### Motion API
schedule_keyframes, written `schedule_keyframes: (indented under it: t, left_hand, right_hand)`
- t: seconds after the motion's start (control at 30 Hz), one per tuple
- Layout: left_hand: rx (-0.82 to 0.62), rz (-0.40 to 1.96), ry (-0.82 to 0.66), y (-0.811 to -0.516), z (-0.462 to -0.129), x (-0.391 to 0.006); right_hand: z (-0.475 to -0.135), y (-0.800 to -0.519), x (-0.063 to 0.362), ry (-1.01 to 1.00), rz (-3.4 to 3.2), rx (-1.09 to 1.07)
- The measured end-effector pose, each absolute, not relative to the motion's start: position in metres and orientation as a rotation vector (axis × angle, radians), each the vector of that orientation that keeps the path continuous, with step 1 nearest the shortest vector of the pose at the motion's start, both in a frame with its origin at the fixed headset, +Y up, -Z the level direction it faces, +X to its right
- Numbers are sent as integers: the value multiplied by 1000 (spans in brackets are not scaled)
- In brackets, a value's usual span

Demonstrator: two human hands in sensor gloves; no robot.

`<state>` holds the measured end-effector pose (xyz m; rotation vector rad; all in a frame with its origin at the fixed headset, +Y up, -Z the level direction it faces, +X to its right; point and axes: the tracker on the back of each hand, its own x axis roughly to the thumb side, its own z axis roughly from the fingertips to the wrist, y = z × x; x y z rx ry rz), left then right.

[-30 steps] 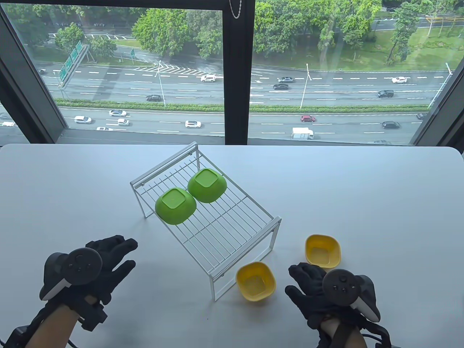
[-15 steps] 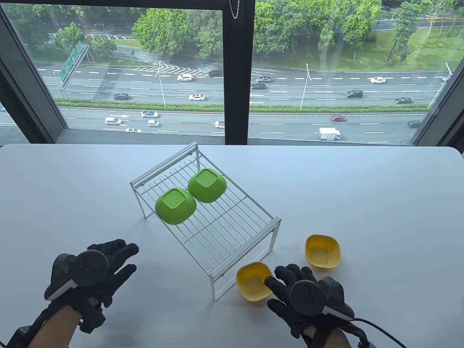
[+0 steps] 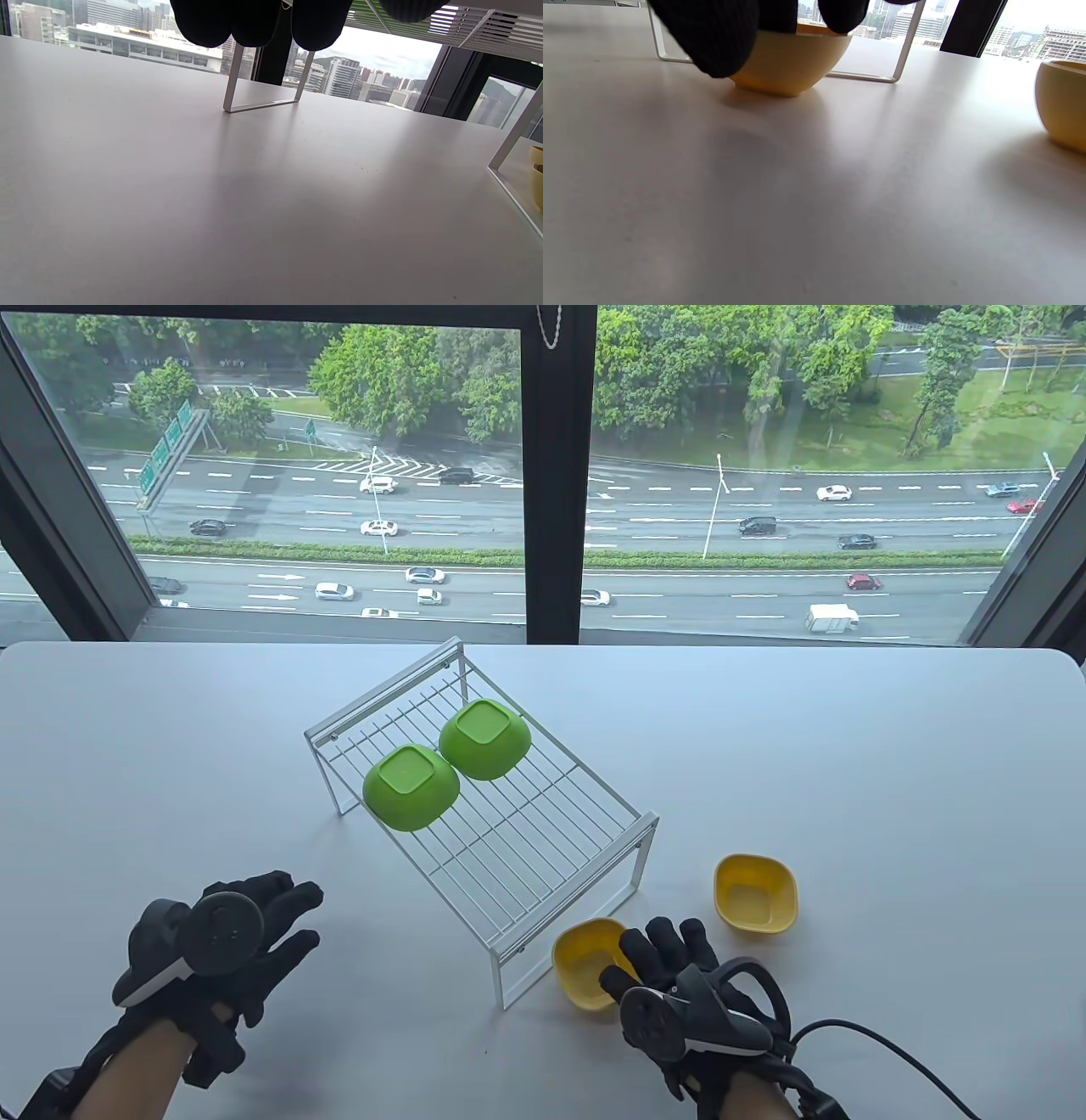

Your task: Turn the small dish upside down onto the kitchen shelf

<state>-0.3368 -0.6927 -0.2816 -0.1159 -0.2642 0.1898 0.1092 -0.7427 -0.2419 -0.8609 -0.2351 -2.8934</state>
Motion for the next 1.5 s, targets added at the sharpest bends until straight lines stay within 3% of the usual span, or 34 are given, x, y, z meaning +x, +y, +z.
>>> schedule_keyframes:
  t: [0.43,0.53,1.1,1.5]
  left_hand:
    - [-121,197,-264,-694,-282,-337]
    - [-119,187,-270,-694,-281,-336]
    - [-69,178,-255,-689,-280,-338]
    - [-20,138,-247,-682,-278,-339]
  right_hand:
    - [-238,-746,104,-120,-2799,-968]
    - [-236,-739,104,-4,-2810,-1018]
    - [-231,-705,127,244,-3085,-975]
    - [-233,-699,140,165,-3254,-936]
